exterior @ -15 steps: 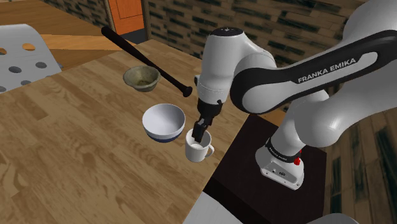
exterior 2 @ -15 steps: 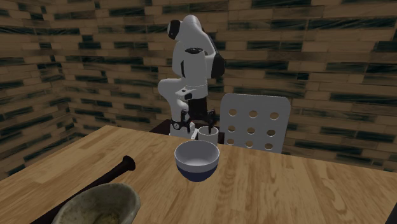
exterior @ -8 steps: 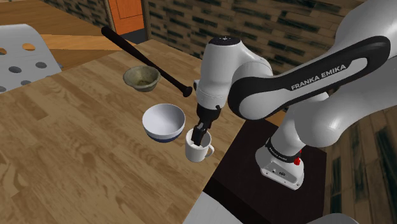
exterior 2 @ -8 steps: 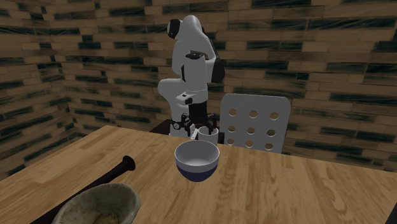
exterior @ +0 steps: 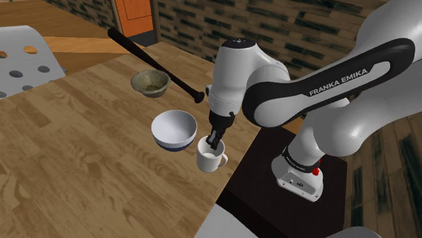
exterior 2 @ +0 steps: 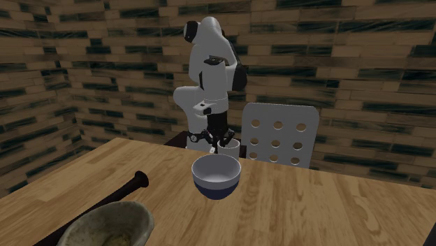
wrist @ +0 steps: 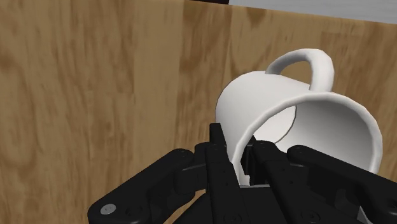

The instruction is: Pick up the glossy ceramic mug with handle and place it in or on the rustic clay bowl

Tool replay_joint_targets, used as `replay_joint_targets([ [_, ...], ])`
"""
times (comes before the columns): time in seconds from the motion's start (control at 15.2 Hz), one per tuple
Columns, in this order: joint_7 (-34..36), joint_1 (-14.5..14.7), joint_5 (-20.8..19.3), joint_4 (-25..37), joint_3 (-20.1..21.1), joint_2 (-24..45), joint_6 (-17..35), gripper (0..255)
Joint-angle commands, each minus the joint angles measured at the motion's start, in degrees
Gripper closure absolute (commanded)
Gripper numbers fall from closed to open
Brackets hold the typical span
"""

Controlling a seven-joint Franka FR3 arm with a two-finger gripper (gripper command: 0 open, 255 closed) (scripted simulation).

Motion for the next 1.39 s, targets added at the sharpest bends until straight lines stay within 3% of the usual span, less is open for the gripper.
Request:
replay_joint_targets([
  [0.0, 0.0, 0.0, 0.0, 0.0, 0.0, 0.0, 0.0, 255],
  [0.26, 0.0, 0.0, 0.0, 0.0, 0.0, 0.01, 0.02, 255],
  [1.32, 0.91, -0.47, -2.6, 8.18, -3.26, -7.05, -15.14, 255],
])
